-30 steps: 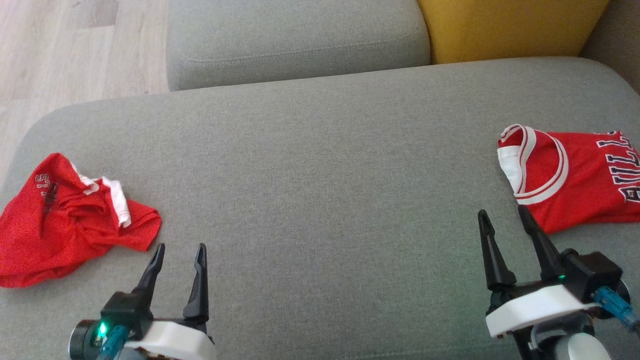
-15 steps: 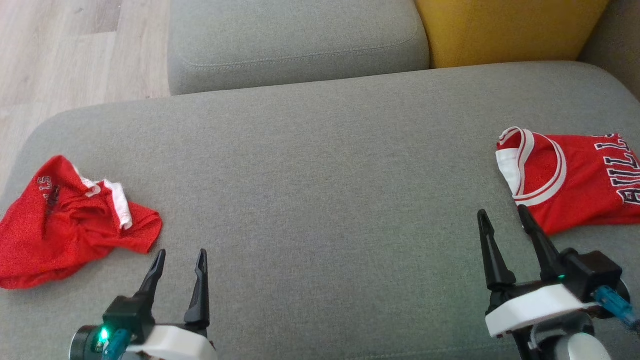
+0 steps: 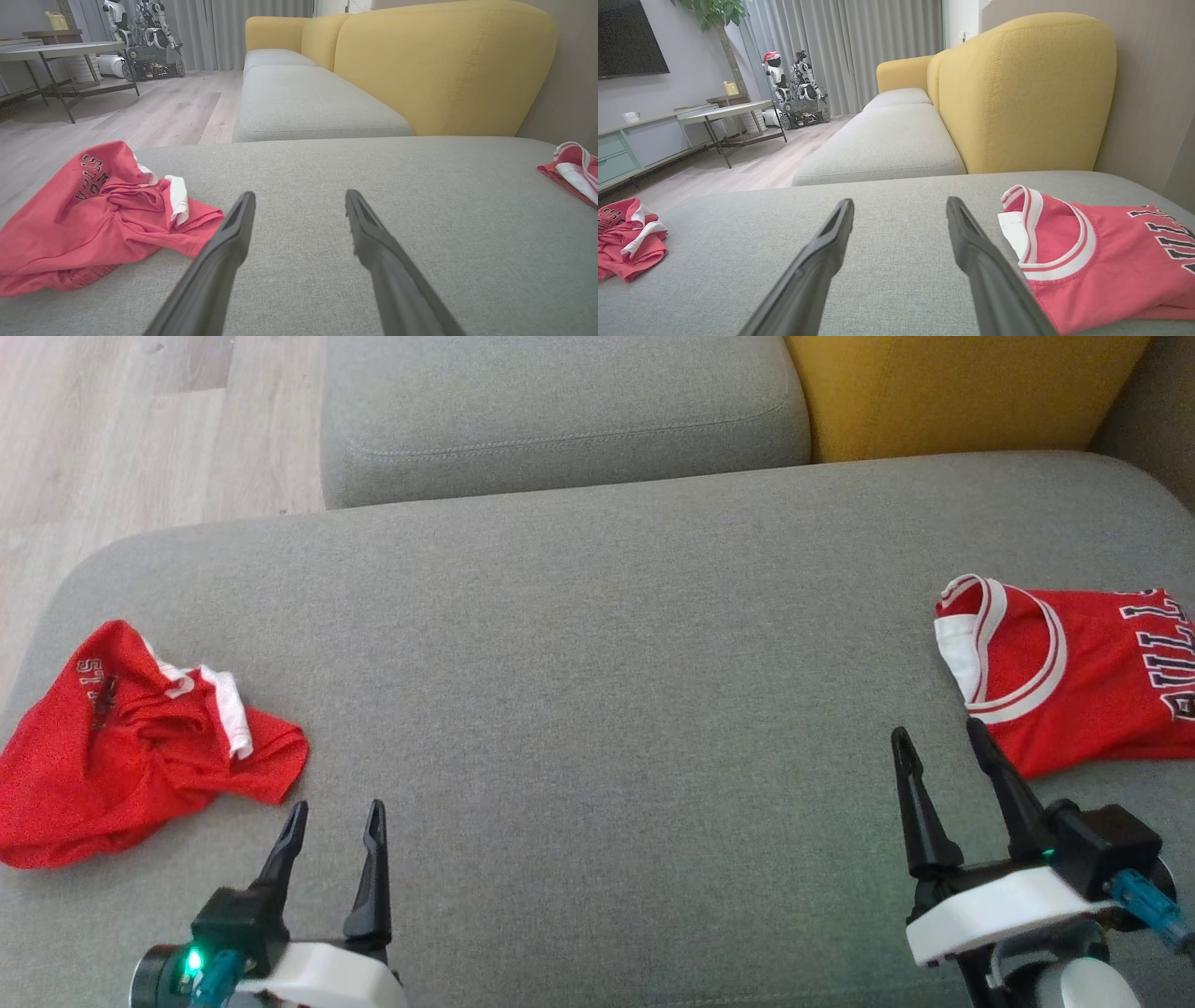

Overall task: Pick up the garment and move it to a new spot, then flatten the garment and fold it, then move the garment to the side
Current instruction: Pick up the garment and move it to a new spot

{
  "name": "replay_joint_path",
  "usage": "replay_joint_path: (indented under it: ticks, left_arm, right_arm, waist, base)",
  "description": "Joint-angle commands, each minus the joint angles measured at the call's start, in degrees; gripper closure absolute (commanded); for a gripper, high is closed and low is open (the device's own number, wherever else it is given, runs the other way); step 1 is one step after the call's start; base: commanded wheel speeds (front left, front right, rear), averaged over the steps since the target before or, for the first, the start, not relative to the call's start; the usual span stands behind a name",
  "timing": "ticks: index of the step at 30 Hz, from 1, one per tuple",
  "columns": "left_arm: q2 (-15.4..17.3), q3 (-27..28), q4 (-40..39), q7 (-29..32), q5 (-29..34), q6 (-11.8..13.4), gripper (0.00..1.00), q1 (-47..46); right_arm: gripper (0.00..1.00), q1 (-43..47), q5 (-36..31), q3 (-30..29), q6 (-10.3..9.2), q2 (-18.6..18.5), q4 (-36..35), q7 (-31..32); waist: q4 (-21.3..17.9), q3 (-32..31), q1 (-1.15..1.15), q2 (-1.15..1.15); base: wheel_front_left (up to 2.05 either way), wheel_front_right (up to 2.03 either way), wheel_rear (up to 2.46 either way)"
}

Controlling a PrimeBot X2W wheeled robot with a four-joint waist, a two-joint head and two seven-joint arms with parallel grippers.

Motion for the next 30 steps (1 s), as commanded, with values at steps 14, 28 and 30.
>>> replay_joint_path:
  ticks: [14, 28, 30]
  left_arm:
    - [0.58, 1.20, -2.03, -0.26, -0.38, 0.56, 0.00, -3.39]
    - [-2.05, 1.39, -0.03, -2.37, -1.76, 0.25, 0.00, -6.92]
    - [-2.20, 1.48, 0.29, -2.64, -1.69, 0.08, 0.00, -7.27]
  right_arm:
    - [0.00, -1.43, -0.18, 0.80, -0.05, -0.13, -2.49, 0.23]
    - [0.00, 0.52, 0.62, 0.01, -0.05, -0.11, -5.91, 1.17]
    - [0.00, 0.78, 0.78, -0.24, -0.05, -0.11, -6.30, 1.33]
  waist:
    - [1.97, 0.37, 0.00, 0.00]
    - [16.42, -0.27, 0.00, 0.00]
    - [18.21, -0.42, 0.00, 0.00]
  base:
    - [0.00, 0.00, 0.00]
    - [0.00, 0.00, 0.00]
    - [0.00, 0.00, 0.00]
